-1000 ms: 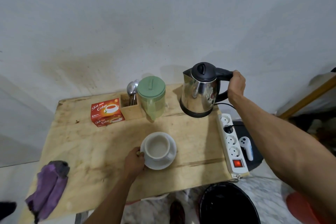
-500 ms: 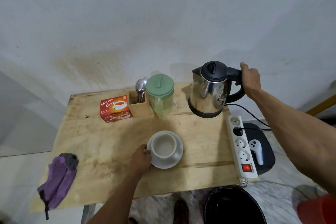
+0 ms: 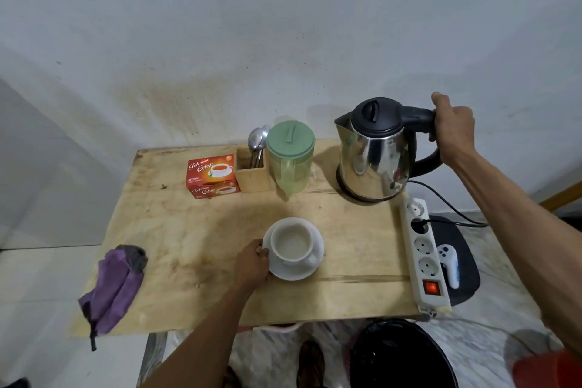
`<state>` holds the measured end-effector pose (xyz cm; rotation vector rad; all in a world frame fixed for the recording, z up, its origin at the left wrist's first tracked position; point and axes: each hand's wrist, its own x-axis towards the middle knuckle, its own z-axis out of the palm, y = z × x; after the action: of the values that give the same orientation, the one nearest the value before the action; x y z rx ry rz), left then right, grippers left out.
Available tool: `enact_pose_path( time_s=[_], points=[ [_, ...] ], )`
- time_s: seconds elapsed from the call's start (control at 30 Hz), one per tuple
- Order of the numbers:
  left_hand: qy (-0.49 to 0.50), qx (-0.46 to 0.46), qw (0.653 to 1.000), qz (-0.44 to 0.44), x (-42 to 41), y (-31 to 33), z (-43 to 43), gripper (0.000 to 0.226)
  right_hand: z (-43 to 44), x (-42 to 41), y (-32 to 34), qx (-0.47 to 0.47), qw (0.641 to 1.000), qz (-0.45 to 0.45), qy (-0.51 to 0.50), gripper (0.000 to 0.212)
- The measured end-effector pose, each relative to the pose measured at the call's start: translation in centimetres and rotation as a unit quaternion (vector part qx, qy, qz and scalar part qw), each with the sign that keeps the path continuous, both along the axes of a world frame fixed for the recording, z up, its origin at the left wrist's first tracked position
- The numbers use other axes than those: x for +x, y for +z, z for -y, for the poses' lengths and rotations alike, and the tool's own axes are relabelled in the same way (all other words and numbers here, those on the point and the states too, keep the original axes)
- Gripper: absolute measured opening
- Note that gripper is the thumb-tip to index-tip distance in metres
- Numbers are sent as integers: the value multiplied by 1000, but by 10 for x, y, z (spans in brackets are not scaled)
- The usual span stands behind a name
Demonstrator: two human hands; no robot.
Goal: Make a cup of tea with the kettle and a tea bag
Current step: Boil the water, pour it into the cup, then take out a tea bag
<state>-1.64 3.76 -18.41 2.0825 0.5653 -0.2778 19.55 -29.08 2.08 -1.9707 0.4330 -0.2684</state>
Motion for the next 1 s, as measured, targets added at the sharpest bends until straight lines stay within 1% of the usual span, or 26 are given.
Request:
enact_pose_path(
  time_s=[0.17, 0.2, 0.3, 0.37, 0.47, 0.63, 0.77, 0.9, 1.0],
  points=[
    [5, -20, 1000, -4, 0, 5, -1, 28, -12, -19, 14, -53, 997, 23, 56, 69],
    [7, -26, 1000, -5, 0, 5, -1, 29, -17, -23, 16, -68, 995, 25, 70, 68],
    [9, -34, 999, -2, -1, 5, -1, 32, -32, -36, 20, -129, 984, 35, 117, 56],
    [8, -38, 999, 2, -1, 4, -1, 33, -43, -45, 21, -178, 971, 45, 153, 54],
    [11, -42, 999, 5, -2, 5, -1, 34, -62, -56, 20, -263, 938, 70, 216, 57],
    [11, -69, 998, 7, -7, 9, 1, 34, -87, -64, 9, -383, 868, 104, 298, 59],
    [14, -74, 997, 6, -9, 8, 3, 36, -102, -69, 0, -459, 816, 111, 332, 64],
    [14, -73, 997, 4, -9, 9, 4, 38, -115, -73, -3, -525, 768, 124, 346, 64],
    [16, -73, 997, 4, -9, 8, 4, 38, -124, -76, -3, -559, 738, 132, 354, 63]
  ],
)
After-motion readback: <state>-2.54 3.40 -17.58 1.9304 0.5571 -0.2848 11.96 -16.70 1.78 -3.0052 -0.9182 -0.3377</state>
